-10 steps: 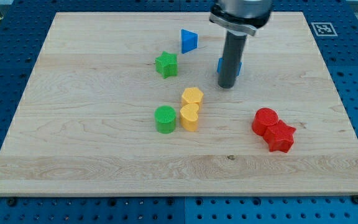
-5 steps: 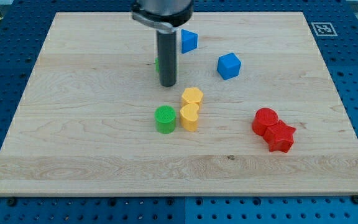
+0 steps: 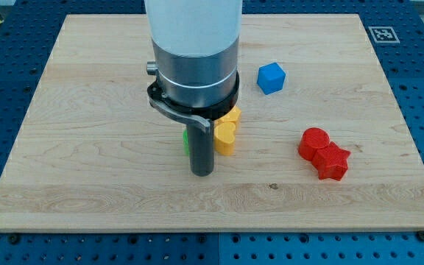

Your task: Slide the green circle to the center

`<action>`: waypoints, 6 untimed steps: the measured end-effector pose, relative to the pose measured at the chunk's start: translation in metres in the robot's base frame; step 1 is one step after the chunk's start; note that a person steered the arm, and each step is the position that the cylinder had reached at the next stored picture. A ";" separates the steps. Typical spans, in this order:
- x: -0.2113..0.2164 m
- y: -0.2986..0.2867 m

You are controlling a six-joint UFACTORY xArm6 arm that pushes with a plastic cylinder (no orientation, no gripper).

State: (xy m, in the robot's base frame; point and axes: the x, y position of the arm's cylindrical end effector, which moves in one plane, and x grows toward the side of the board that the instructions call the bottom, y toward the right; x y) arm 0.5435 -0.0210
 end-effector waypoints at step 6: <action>-0.053 -0.013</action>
